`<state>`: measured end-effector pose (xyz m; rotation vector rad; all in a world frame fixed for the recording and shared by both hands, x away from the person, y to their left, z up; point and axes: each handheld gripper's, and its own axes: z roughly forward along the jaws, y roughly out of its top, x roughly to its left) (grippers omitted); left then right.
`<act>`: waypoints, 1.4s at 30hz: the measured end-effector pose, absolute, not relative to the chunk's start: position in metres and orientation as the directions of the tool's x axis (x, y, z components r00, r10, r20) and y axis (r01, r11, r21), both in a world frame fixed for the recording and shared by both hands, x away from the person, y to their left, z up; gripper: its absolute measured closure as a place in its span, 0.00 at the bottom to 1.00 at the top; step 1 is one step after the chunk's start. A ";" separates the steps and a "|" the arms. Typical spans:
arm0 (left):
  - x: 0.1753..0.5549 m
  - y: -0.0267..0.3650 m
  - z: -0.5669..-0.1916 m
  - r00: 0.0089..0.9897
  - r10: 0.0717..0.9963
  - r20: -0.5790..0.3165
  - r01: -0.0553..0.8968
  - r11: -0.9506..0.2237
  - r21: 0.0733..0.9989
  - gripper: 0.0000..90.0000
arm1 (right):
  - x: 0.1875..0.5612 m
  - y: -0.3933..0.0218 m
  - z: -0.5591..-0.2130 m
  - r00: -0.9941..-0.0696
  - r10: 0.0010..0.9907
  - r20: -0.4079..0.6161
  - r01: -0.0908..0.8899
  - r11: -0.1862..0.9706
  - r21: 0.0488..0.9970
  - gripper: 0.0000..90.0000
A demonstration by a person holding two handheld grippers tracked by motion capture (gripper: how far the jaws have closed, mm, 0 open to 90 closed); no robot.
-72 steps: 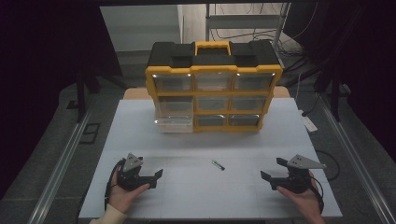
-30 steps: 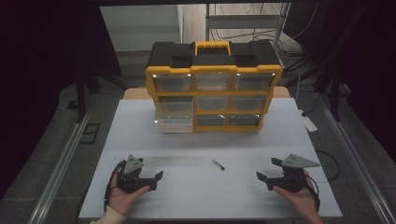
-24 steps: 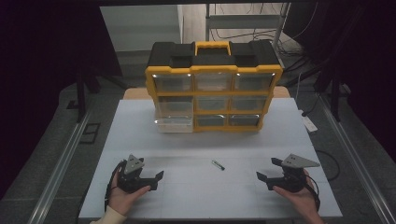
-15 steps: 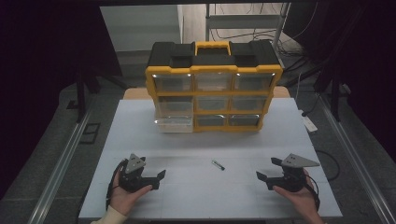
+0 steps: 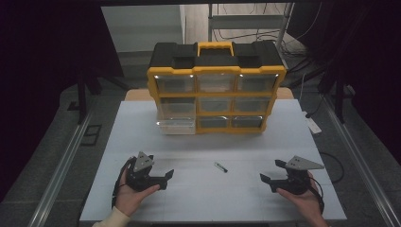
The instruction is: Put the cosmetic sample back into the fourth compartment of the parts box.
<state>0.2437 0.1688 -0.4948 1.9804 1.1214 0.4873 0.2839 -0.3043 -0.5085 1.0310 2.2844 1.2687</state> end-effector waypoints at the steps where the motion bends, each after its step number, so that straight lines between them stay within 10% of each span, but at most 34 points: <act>1: 0.244 0.168 -0.493 0.537 0.842 -0.047 0.537 -0.298 0.789 0.09 | 0.284 -0.304 -0.509 -0.683 0.728 0.057 0.433 0.341 0.834 0.17; 42: 0.267 0.117 -0.469 0.614 0.785 -0.077 0.526 -0.335 0.782 0.10 | 0.286 -0.304 -0.510 -0.683 0.727 0.064 0.443 0.343 0.829 0.17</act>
